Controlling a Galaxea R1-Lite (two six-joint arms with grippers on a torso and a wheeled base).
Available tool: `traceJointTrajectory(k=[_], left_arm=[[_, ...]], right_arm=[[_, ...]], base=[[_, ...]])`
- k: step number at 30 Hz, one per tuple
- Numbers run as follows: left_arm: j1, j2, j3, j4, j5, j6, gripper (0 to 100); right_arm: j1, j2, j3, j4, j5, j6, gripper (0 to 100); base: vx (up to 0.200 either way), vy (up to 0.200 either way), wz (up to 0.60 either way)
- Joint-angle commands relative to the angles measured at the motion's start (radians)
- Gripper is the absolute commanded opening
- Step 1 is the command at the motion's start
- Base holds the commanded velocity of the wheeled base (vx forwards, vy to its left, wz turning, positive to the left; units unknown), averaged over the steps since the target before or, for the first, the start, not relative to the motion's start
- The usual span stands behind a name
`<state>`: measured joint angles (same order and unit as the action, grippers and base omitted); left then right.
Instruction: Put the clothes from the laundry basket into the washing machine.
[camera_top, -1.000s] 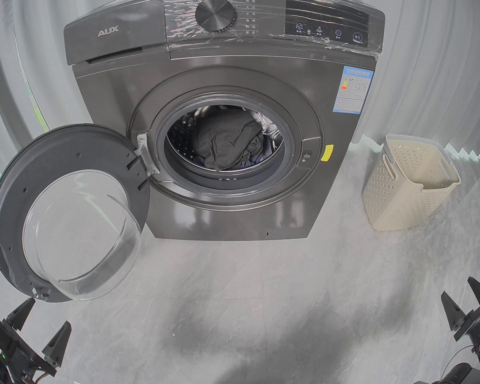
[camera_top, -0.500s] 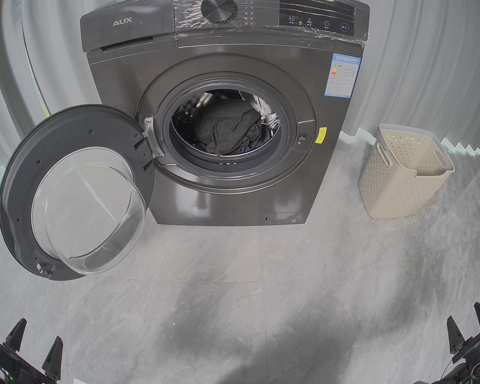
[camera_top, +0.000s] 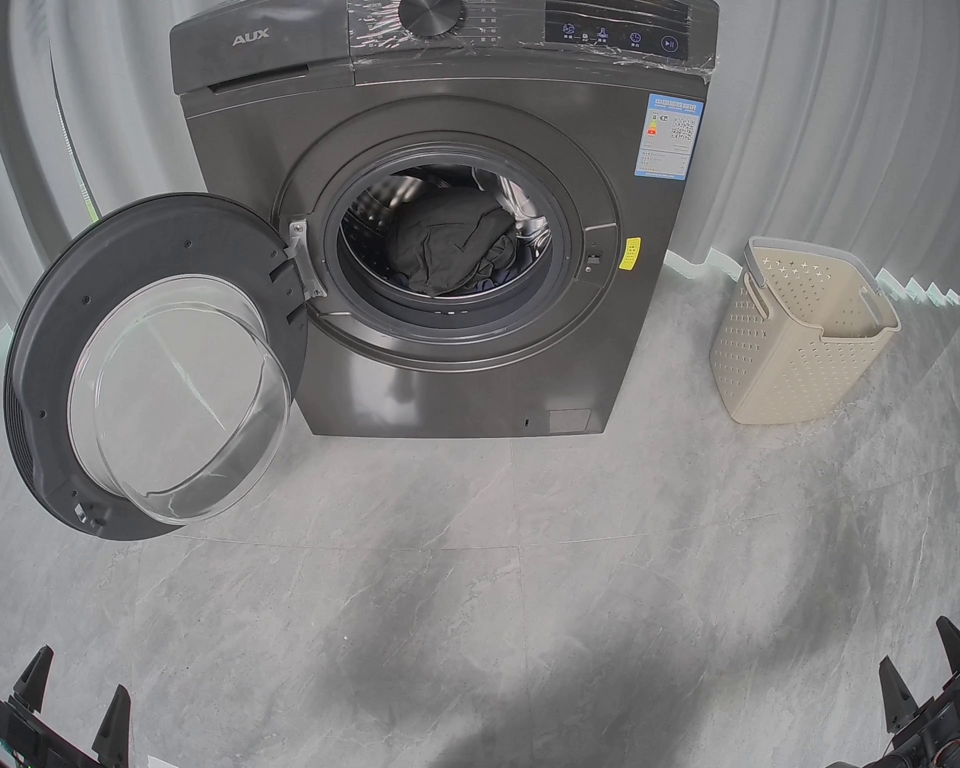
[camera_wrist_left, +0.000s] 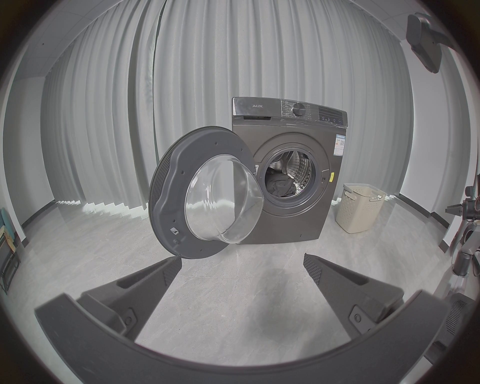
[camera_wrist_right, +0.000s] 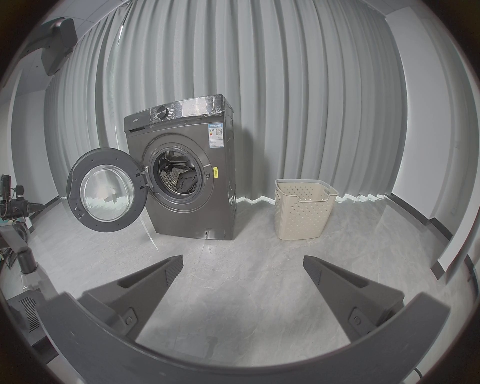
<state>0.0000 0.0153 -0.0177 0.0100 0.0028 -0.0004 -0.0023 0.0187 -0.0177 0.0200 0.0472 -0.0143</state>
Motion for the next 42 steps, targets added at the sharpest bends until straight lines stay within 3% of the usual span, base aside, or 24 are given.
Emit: traceJointTrajectory(k=[1, 10, 18, 25, 32, 42], left_arm=[[-0.002, -0.014, 0.015, 0.001, 0.0, -0.003, 100], [-0.003, -0.014, 0.015, -0.002, 0.002, -0.03, 100], [-0.003, -0.014, 0.015, -0.002, 0.002, -0.033, 100], [-0.003, -0.014, 0.015, -0.002, 0.006, -0.036, 100], [-0.003, -0.014, 0.015, -0.002, 0.008, -0.036, 100], [-0.003, -0.014, 0.015, -0.002, 0.008, -0.036, 100]], right_arm=[[-0.002, -0.013, 0.012, -0.002, 0.0, 0.005, 100], [-0.002, -0.014, 0.015, -0.008, -0.001, 0.005, 100], [-0.002, -0.013, 0.015, -0.008, -0.001, 0.007, 100], [-0.002, -0.013, 0.015, -0.008, -0.004, 0.008, 100], [-0.002, -0.013, 0.015, -0.008, -0.004, 0.007, 100], [-0.002, -0.013, 0.015, -0.008, -0.004, 0.007, 100]], base=[[0.0, 0.2, 0.0], [0.0, 0.2, 0.0], [0.0, 0.2, 0.0], [0.0, 0.0, 0.51], [0.0, 0.0, 0.0], [0.0, 0.2, 0.0]])
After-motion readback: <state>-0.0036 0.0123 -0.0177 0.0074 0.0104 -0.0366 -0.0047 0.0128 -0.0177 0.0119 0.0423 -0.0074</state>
